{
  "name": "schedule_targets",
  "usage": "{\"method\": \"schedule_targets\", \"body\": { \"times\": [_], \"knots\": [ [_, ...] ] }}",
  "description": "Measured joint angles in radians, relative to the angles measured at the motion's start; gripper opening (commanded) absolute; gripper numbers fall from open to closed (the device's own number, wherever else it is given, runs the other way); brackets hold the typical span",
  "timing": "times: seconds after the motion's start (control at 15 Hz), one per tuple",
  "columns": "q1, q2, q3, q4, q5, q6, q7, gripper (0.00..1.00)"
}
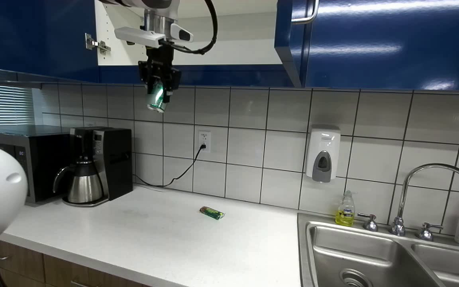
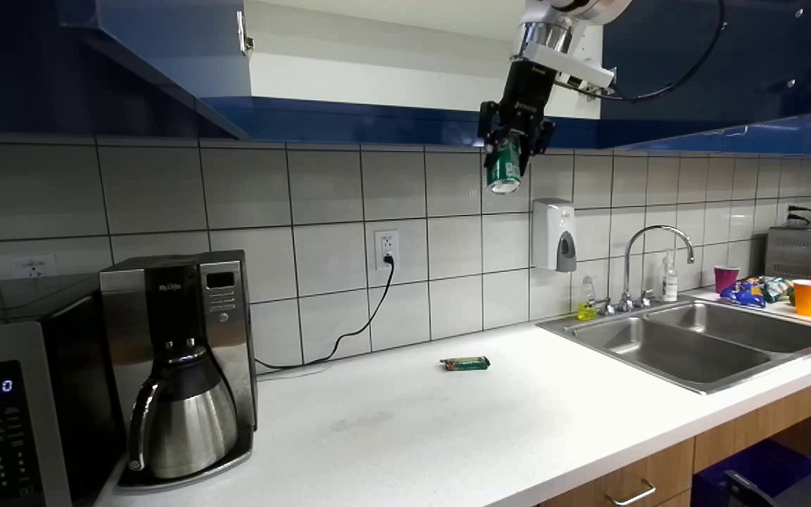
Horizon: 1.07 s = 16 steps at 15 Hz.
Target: Remove the can from the cupboard
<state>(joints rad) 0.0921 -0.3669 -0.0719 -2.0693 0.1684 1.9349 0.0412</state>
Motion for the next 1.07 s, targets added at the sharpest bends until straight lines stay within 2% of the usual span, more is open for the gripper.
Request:
{"method": "schedule_targets", "body": {
  "times": [0.53,1.07],
  "knots": [
    [0.0,0.02,0.001,-0.145,0.04,0.093,-0.024,0.38],
    [0.0,0.09,0.003,-0.198,0.04,0.149,-0.03,0.38]
  ]
}}
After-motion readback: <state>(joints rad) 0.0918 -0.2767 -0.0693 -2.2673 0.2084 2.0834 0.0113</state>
